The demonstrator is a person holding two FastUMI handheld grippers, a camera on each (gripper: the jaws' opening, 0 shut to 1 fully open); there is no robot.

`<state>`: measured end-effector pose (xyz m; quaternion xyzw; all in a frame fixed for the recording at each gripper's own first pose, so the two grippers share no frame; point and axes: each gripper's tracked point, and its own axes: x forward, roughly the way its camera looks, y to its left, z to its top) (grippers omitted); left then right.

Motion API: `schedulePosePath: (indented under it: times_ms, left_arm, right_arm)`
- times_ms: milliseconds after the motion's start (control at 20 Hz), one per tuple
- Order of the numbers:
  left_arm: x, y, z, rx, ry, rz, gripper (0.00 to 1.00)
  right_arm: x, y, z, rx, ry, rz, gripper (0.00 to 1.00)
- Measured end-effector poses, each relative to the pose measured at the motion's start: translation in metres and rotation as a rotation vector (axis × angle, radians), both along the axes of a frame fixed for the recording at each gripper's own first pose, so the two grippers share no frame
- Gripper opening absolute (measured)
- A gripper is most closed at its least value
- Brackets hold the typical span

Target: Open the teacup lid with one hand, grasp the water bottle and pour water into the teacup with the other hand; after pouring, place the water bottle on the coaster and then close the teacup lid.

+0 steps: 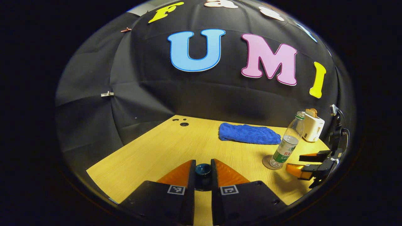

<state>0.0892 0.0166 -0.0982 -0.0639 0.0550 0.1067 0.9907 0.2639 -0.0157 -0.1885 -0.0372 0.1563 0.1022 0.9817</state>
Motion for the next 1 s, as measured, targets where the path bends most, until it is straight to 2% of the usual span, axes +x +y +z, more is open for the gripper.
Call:
schedulePosePath:
  times_ms: [150,200,450,500,550,750,800,850,900,1000]
  left_arm:
    - [0.019,-0.003,-0.003,0.045,-0.006,-0.019,0.26]
    - [0.024,-0.004,-0.004,0.058,-0.009,-0.027,0.26]
    - [0.05,-0.015,-0.026,0.109,0.004,-0.063,0.27]
    - [0.053,-0.018,-0.03,0.12,0.006,-0.066,0.27]
    - [0.057,-0.021,-0.036,0.13,0.009,-0.074,0.27]
    - [0.066,-0.032,-0.051,0.155,0.023,-0.092,0.27]
    - [0.068,-0.032,-0.053,0.161,0.026,-0.09,0.3]
    - [0.069,-0.031,-0.055,0.164,0.028,-0.086,0.27]
    - [0.069,-0.031,-0.055,0.161,0.028,-0.086,0.27]
    - [0.07,-0.031,-0.056,0.16,0.029,-0.083,0.28]
  right_arm:
    - [-0.017,0.0,0.006,0.005,-0.015,0.004,0.96]
    - [-0.024,0.001,0.01,0.015,-0.019,0.008,0.99]
    - [-0.049,-0.004,0.022,0.031,-0.03,0.016,0.99]
    - [-0.053,-0.004,0.022,0.033,-0.027,0.021,0.96]
    - [-0.056,-0.004,0.022,0.036,-0.021,0.024,0.99]
    - [-0.063,-0.002,0.015,0.042,0.002,0.034,0.99]
    - [-0.064,-0.003,0.013,0.04,0.003,0.033,0.99]
    - [-0.064,-0.003,0.011,0.038,0.008,0.03,0.96]
    - [-0.066,-0.003,0.007,0.042,0.018,0.031,0.99]
    - [-0.068,-0.002,0.002,0.056,0.036,0.029,0.99]
